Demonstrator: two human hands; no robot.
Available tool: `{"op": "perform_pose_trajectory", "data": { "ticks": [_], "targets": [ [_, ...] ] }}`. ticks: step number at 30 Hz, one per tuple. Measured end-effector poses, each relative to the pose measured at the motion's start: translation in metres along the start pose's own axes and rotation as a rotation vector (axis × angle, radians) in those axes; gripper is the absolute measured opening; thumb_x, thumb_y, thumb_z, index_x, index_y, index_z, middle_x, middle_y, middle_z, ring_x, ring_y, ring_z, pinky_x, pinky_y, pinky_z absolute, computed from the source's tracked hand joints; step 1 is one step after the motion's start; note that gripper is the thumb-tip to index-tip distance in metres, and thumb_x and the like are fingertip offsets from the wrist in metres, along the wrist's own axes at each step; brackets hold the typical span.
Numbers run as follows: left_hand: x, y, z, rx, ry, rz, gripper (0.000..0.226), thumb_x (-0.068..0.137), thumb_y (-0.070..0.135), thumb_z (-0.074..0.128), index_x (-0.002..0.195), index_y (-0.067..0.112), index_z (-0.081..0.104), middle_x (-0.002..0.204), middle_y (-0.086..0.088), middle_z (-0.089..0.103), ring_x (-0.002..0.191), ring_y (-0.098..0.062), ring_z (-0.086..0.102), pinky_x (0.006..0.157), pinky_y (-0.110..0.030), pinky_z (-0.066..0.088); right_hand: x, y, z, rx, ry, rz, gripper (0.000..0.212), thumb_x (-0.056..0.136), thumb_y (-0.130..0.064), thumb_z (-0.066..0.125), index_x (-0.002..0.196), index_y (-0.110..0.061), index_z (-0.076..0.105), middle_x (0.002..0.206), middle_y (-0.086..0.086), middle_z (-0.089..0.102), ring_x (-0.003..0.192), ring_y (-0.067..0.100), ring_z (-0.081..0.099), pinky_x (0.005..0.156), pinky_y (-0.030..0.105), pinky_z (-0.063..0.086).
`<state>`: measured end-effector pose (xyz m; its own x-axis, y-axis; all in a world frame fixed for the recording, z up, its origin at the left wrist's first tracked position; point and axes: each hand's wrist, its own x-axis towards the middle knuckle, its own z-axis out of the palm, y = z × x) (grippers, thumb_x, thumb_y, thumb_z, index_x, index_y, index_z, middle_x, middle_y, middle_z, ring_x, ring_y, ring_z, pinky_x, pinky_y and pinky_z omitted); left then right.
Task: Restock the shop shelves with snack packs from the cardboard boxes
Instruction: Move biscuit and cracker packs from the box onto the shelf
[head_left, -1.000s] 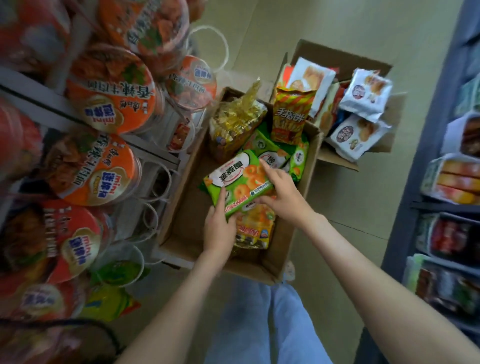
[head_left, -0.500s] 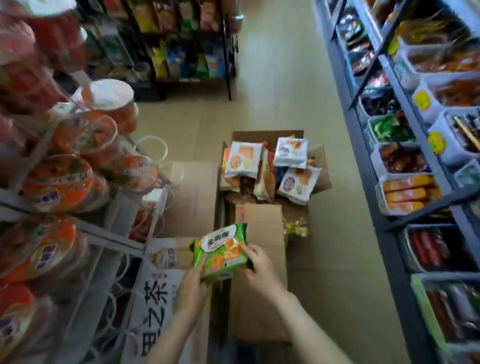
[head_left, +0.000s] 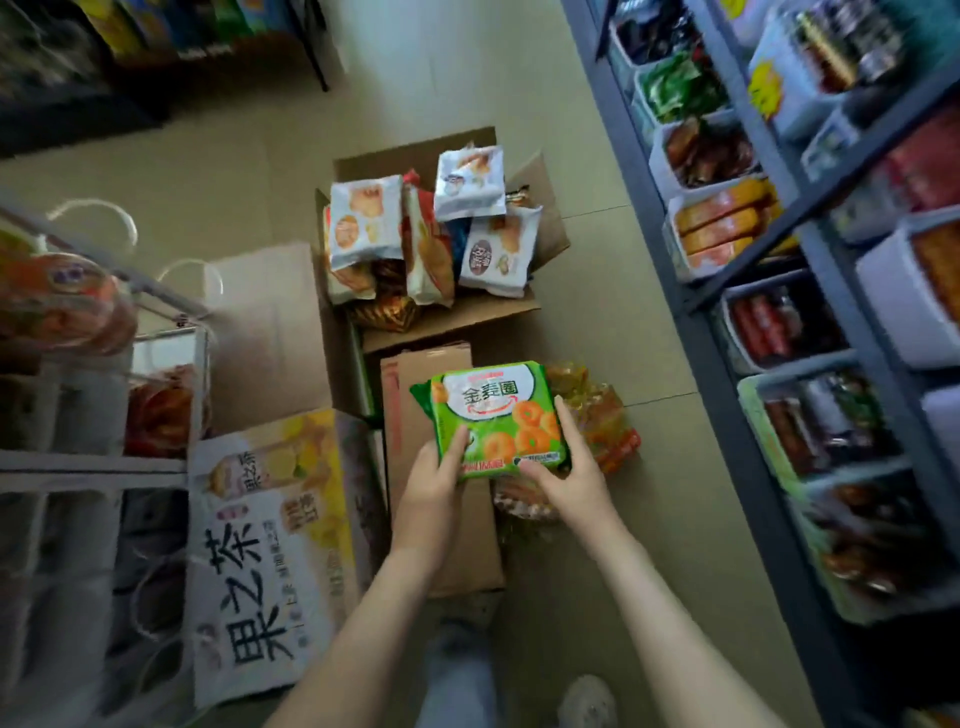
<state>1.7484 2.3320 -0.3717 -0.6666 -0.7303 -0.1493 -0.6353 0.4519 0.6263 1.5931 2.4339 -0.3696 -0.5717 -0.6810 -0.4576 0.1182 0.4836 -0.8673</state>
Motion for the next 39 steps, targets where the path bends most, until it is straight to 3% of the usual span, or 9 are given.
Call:
{"op": "perform_pose_trajectory", "data": {
  "ticks": [2, 4, 11, 15, 22, 26, 30, 36, 39],
  "targets": [
    [-0.005, 0.04, -0.004, 0.043, 0.008, 0.122, 0.058, 0.081, -0.001, 0.053, 0.139, 0.004, 0.048, 0.119, -0.022, 0.056, 0.111, -0.032, 0.055, 0.093, -0.027, 0.044, -0.017, -0.013, -0.035, 0.025, -0.016, -0.029, 0.086, 0.081, -0.008, 0.074, 0.141, -0.046, 0.025, 0.145, -0.005, 0.04, 0.128, 0.01, 0.045, 0.105, 0.022, 0.039],
    [-0.014, 0.082, -0.006, 0.046, 0.009, 0.165, 0.057, 0.08, 0.005, 0.05, 0.137, 0.001, 0.05, 0.116, -0.024, 0.057, 0.108, -0.033, 0.056, 0.09, -0.029, 0.045, -0.041, -0.029, -0.072, -0.001, -0.025, -0.051, 0.082, 0.08, -0.011, 0.074, 0.13, -0.056, 0.027, 0.146, -0.001, 0.039, 0.13, 0.012, 0.045, 0.11, 0.034, 0.037],
    [-0.057, 0.234, -0.011, 0.07, 0.044, 0.444, 0.071, 0.07, -0.004, 0.074, 0.137, 0.005, 0.051, 0.118, -0.025, 0.058, 0.107, -0.04, 0.061, 0.08, -0.042, 0.055, -0.153, -0.085, -0.202, -0.131, 0.158, -0.163, 0.08, 0.084, -0.011, 0.071, 0.149, -0.029, 0.027, 0.149, -0.001, 0.038, 0.132, 0.011, 0.041, 0.111, 0.034, 0.035],
    [-0.075, 0.316, -0.025, 0.036, 0.069, 0.644, 0.077, 0.065, -0.005, 0.08, 0.136, 0.006, 0.051, 0.114, -0.023, 0.06, 0.102, -0.039, 0.062, 0.078, -0.039, 0.056, -0.223, -0.119, -0.26, -0.154, 0.32, -0.267, 0.081, 0.085, -0.011, 0.07, 0.147, -0.036, 0.024, 0.15, -0.008, 0.034, 0.137, 0.009, 0.035, 0.112, 0.035, 0.034],
    [-0.101, 0.437, -0.038, -0.017, 0.118, 1.048, 0.069, 0.075, 0.003, 0.072, 0.138, 0.007, 0.042, 0.111, -0.027, 0.057, 0.103, -0.044, 0.057, 0.085, -0.048, 0.053, -0.342, -0.159, -0.321, -0.153, 0.689, -0.378, 0.078, 0.09, -0.017, 0.065, 0.145, -0.044, 0.015, 0.147, -0.02, 0.022, 0.139, 0.003, 0.023, 0.108, 0.022, 0.03],
    [-0.13, 0.494, -0.039, -0.085, 0.099, 1.243, 0.07, 0.072, -0.002, 0.071, 0.137, 0.006, 0.046, 0.106, -0.025, 0.057, 0.096, -0.041, 0.057, 0.072, -0.044, 0.054, -0.408, -0.162, -0.339, -0.138, 0.93, -0.382, 0.08, 0.089, -0.016, 0.067, 0.145, -0.045, 0.018, 0.15, -0.02, 0.021, 0.14, -0.002, 0.02, 0.11, 0.023, 0.026],
    [-0.168, 0.547, -0.037, -0.131, 0.028, 1.389, 0.059, 0.082, 0.016, 0.049, 0.139, 0.013, 0.036, 0.107, -0.023, 0.057, 0.094, -0.035, 0.051, 0.069, -0.041, 0.053, -0.475, -0.165, -0.355, -0.147, 1.106, -0.347, 0.081, 0.088, -0.015, 0.067, 0.146, -0.046, 0.019, 0.151, -0.02, 0.022, 0.138, -0.002, 0.024, 0.111, 0.027, 0.029],
    [-0.24, 0.613, -0.028, -0.277, -0.034, 1.581, 0.062, 0.085, 0.04, 0.054, 0.141, 0.02, 0.037, 0.117, -0.018, 0.051, 0.101, -0.035, 0.051, 0.077, -0.042, 0.05, -0.577, -0.159, -0.374, -0.158, 1.312, -0.364, 0.078, 0.09, -0.013, 0.064, 0.143, -0.047, 0.018, 0.137, -0.04, 0.017, 0.112, -0.039, 0.016, 0.084, -0.011, 0.022],
    [-0.285, 0.641, -0.022, -0.443, -0.05, 1.655, 0.059, 0.092, 0.053, 0.049, 0.138, 0.016, 0.045, 0.115, -0.015, 0.052, 0.096, -0.031, 0.056, 0.079, -0.037, 0.046, -0.623, -0.147, -0.383, -0.168, 1.388, -0.359, 0.078, 0.09, -0.016, 0.065, 0.138, -0.054, 0.018, 0.135, -0.046, 0.015, 0.12, -0.034, 0.016, 0.097, -0.001, 0.023]
  ]
}}
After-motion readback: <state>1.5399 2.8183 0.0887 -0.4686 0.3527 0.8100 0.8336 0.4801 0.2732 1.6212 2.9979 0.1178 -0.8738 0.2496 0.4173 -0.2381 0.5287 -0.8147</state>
